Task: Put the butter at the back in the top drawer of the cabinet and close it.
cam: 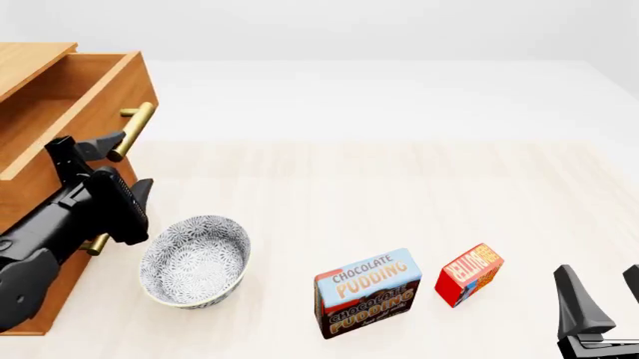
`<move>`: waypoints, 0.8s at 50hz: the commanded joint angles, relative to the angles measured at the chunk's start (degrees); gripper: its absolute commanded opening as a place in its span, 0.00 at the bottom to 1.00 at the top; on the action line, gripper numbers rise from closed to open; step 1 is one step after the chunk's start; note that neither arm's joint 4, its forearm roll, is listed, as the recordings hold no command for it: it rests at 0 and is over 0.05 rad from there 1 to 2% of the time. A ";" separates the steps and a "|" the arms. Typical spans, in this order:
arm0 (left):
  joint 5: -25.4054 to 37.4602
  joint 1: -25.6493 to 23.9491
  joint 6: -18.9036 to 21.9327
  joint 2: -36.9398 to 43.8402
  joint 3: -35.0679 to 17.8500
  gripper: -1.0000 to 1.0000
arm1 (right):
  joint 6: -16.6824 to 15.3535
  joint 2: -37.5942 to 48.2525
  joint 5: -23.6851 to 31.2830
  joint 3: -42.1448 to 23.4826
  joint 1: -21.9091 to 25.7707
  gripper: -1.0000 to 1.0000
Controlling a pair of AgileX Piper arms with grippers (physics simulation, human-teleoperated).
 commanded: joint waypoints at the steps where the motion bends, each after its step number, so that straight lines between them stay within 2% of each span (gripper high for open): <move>1: 0.37 -0.10 -0.06 0.51 0.27 1.00 | 0.00 0.00 0.00 0.00 0.00 1.00; 37: 0.37 -0.10 -0.06 0.51 0.27 1.00 | 0.00 0.00 0.00 0.00 0.00 1.00; 38: 14.15 0.98 -2.65 -14.34 -3.77 1.00 | 0.00 0.00 0.00 0.00 0.00 1.00; 40: 14.66 1.09 -2.77 -14.54 -4.32 1.00 | 0.00 0.00 0.00 0.00 0.00 1.00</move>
